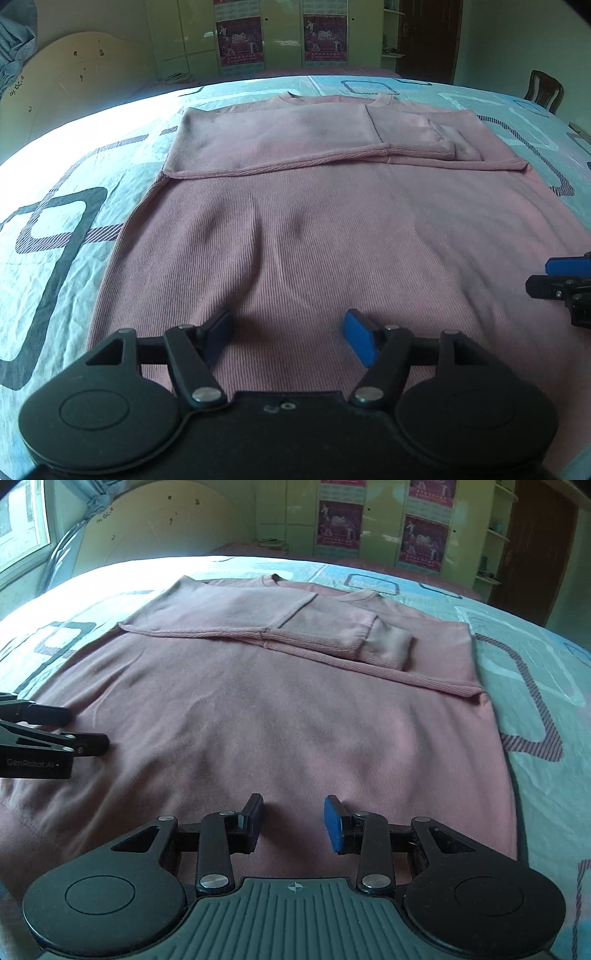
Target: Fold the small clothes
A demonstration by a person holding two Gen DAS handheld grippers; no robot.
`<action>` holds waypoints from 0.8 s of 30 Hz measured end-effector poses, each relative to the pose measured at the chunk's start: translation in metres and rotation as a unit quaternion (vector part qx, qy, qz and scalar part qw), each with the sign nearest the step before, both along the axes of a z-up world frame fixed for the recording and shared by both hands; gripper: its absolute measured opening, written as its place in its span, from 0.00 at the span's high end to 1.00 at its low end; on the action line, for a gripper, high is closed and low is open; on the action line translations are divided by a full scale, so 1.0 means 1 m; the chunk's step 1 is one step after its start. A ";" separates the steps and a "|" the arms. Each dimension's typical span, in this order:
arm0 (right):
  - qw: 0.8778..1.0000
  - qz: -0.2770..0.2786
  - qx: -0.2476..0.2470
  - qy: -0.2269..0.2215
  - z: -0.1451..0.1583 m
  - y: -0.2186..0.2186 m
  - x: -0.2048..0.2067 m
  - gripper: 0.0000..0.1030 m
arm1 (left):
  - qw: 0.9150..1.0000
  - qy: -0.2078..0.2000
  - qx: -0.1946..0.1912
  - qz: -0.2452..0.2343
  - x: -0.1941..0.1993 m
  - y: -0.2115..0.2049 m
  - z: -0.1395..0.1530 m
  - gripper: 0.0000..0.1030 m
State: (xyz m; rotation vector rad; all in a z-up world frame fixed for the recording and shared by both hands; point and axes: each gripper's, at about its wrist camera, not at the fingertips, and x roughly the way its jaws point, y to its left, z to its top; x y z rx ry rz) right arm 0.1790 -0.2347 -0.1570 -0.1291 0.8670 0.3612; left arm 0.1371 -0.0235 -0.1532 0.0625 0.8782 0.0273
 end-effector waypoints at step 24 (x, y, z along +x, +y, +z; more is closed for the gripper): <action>0.991 -0.136 -0.010 -0.012 0.024 -0.044 -0.084 0.38 | 0.997 -0.047 -0.019 0.051 -0.089 0.073 0.030 0.36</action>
